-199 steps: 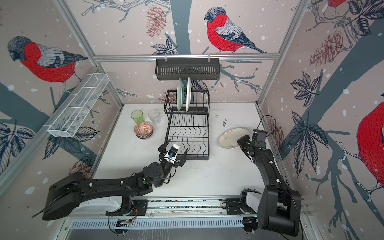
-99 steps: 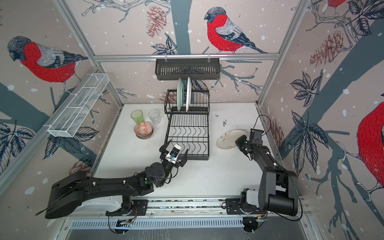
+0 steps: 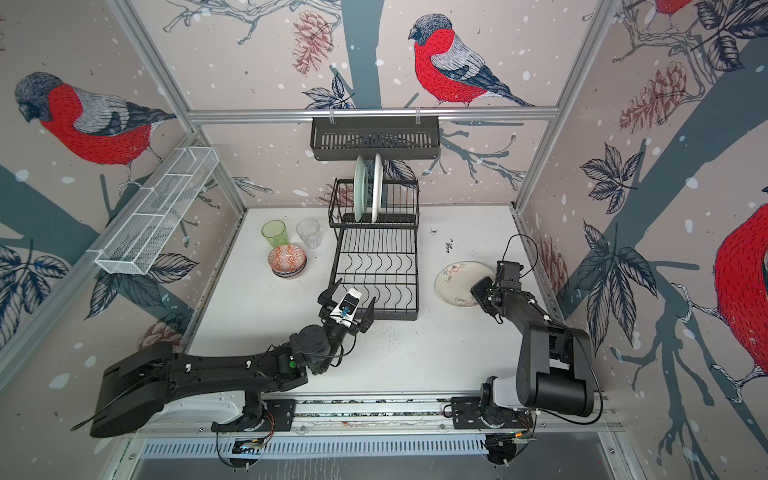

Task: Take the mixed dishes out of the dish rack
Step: 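Lower the floral plate flat onto the table and open the right gripper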

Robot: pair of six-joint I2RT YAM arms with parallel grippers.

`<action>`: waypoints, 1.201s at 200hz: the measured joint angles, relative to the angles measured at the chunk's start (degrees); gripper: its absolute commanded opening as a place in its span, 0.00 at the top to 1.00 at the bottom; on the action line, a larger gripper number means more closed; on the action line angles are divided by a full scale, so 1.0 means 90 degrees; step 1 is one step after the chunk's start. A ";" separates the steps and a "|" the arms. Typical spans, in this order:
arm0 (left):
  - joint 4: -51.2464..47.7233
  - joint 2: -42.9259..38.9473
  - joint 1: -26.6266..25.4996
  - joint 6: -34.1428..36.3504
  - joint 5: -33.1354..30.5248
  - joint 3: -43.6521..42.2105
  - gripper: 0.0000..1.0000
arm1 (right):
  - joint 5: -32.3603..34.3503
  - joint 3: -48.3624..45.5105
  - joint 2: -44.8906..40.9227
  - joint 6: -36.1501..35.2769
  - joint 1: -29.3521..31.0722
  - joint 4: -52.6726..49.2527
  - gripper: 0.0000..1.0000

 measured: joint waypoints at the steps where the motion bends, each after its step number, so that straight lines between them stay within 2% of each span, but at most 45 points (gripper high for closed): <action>1: 0.0002 0.0000 0.0000 0.0002 0.0000 0.0000 0.02 | 0.0012 -0.0005 0.0002 0.0002 0.0007 0.0005 0.56; 42: 0.0100 0.0041 0.0000 0.0049 -0.0053 -0.0022 0.02 | 0.0158 0.0058 0.0308 -0.0041 0.0131 0.0100 0.51; 78: 0.0102 0.0114 0.0000 0.0053 -0.0063 -0.0022 0.02 | 0.0721 0.0236 0.0384 -0.0182 0.0410 -0.0219 0.30; 105: 0.0114 0.0124 0.0000 0.0068 -0.0124 -0.0022 0.02 | 0.1098 0.0284 0.0359 -0.0272 0.0622 -0.0374 0.22; 135: 0.0117 0.0114 -0.0002 0.0097 -0.0141 -0.0022 0.02 | 0.1379 0.0420 0.0466 -0.0279 0.0702 -0.0493 0.18; 142: 0.0119 0.0104 -0.0002 0.0097 -0.0141 -0.0022 0.02 | 0.1426 0.0442 0.0486 -0.0287 0.0721 -0.0515 0.14; 152: 0.0117 0.0085 -0.0002 0.0097 -0.0141 -0.0022 0.02 | 0.1486 0.0474 0.0491 -0.0296 0.0758 -0.0554 0.00; 194: 0.0129 0.0083 -0.0002 0.0061 -0.0141 -0.0022 0.02 | 0.1863 0.0469 0.0287 -0.0172 0.0930 -0.0967 0.00; 240: 0.0046 0.0134 -0.0002 -0.0015 -0.0146 0.0100 0.02 | 0.2103 0.0529 -0.0415 -0.0114 0.1061 -0.1275 0.00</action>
